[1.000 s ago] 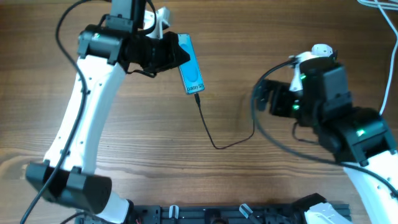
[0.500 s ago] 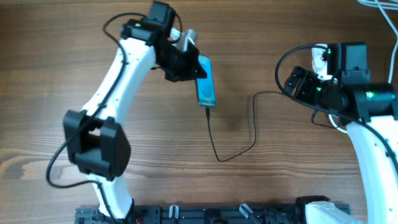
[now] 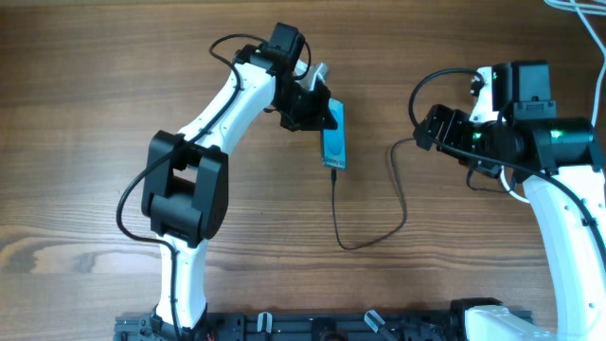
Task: Plug charger to phone and switch on socket
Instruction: 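Lower the phone flat onto the table with the left gripper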
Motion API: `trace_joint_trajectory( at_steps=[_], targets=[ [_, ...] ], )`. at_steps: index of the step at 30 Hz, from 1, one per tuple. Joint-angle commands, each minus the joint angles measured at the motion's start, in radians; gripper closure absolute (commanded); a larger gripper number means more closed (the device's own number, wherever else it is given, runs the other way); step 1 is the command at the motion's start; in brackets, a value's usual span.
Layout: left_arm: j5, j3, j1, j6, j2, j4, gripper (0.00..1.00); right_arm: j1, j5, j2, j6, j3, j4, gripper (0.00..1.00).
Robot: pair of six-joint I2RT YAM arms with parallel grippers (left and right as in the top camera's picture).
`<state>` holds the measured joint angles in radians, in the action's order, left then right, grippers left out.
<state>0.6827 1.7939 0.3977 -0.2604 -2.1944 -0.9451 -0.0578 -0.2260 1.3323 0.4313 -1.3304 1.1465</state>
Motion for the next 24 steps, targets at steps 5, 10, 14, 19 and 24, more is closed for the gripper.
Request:
trace_joint_trajectory(
  at_steps=[5,10,14,19,24],
  targets=[
    [0.035,0.006,0.003,-0.01,-0.051,0.017,0.96,0.003,-0.089,0.011,0.068,-0.003,-0.035,0.0],
    [0.035,0.006,0.004,-0.009,-0.092,0.019,0.96,0.003,-0.09,0.011,0.066,-0.003,-0.033,0.0],
    [0.034,0.006,0.003,-0.009,-0.096,0.042,0.96,-0.014,-0.089,0.011,0.066,-0.003,-0.034,0.01],
    [0.031,0.006,0.004,-0.01,-0.104,0.049,0.96,-0.052,-0.089,0.011,0.066,-0.003,-0.047,0.0],
    [0.031,0.006,0.003,-0.01,-0.145,0.048,0.96,-0.069,-0.089,0.011,0.068,-0.003,-0.053,0.01]
  ],
)
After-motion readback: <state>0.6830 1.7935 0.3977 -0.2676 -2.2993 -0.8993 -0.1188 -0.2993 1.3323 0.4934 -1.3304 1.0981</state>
